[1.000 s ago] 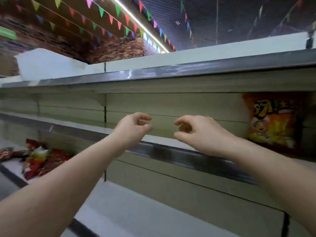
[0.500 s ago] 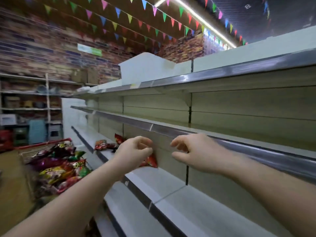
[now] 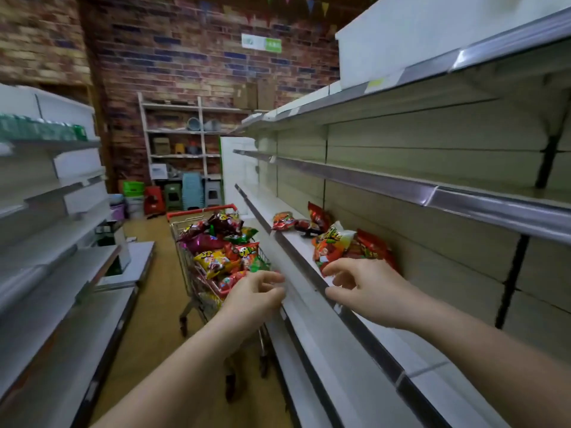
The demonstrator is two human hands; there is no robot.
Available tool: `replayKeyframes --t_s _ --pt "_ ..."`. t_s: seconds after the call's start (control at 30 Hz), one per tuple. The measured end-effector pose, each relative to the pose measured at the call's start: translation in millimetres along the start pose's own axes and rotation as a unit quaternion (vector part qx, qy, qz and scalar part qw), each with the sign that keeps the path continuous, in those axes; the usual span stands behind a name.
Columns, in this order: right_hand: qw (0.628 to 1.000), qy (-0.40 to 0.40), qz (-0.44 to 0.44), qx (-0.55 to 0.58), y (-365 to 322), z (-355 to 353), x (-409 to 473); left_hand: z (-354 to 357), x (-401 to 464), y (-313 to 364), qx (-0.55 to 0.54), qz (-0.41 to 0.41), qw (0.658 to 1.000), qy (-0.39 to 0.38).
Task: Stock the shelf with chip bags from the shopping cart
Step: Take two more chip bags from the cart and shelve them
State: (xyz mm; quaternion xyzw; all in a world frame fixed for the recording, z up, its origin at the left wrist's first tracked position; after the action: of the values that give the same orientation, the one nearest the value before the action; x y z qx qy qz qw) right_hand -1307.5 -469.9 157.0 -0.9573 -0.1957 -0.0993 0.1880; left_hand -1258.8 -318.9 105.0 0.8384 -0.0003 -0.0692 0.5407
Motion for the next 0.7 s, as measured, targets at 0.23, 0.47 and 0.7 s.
replayKeyframes --t_s 0.23,0.47,0.7 --pt "0.996 -0.014 -0.041 0.080 60 54 100 -18 89 -39 -0.051 -0.074 0.993 0.079" --pt "0.986 -0.058 -0.047 0.146 90 113 198 -44 161 -76 -0.122 -0.124 0.977 0.125" --pt "0.980 -0.090 -0.049 0.173 96 179 306 -89 257 -124 -0.146 -0.158 0.967 0.137"
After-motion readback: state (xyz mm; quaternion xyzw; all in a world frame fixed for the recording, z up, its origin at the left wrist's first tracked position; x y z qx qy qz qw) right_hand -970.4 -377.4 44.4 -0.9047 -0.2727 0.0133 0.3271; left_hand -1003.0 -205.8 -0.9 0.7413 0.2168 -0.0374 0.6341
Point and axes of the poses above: each hand's wrist, its own x-axis towards the middle knuckle, its own z-axis out of the palm, y = z × x, the point moved 9 cm from there along x, towards the middle knuckle, and after that the axes turned 14 degrees about -z, right-handed, at the moved point
